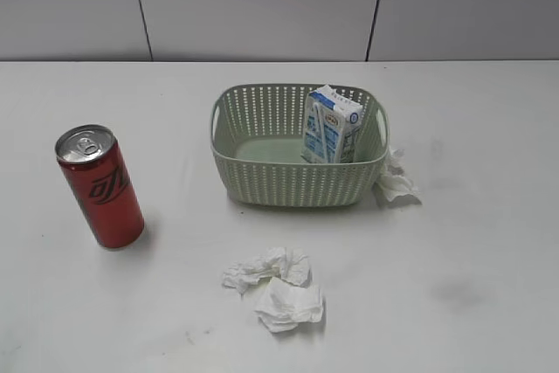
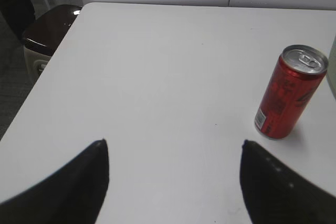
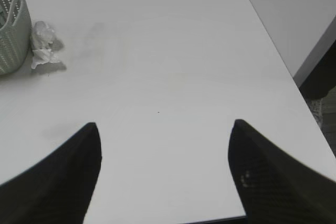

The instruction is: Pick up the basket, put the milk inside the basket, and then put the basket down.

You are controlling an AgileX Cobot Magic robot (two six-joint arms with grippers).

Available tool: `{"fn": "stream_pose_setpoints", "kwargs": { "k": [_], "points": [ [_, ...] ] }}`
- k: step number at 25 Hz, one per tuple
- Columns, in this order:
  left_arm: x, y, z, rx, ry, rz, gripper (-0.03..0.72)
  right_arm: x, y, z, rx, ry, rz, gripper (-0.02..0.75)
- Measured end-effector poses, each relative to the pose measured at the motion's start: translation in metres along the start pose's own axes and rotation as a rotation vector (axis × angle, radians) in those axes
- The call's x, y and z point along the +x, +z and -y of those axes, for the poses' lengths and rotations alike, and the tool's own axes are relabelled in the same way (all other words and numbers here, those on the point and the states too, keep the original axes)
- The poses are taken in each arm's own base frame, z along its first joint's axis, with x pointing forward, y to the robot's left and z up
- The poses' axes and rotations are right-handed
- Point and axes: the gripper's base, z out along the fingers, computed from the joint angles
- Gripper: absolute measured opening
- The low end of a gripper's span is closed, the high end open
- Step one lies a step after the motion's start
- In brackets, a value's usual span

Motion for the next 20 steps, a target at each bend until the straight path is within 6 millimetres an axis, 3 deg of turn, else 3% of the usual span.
{"fn": "stream_pose_setpoints", "kwargs": {
  "k": [20],
  "points": [
    [0.0001,0.0,-0.0006,-0.007,0.004,-0.001,0.593,-0.0001,0.0003,0.0002,-0.042,-0.021,0.001,0.569]
  ]
}}
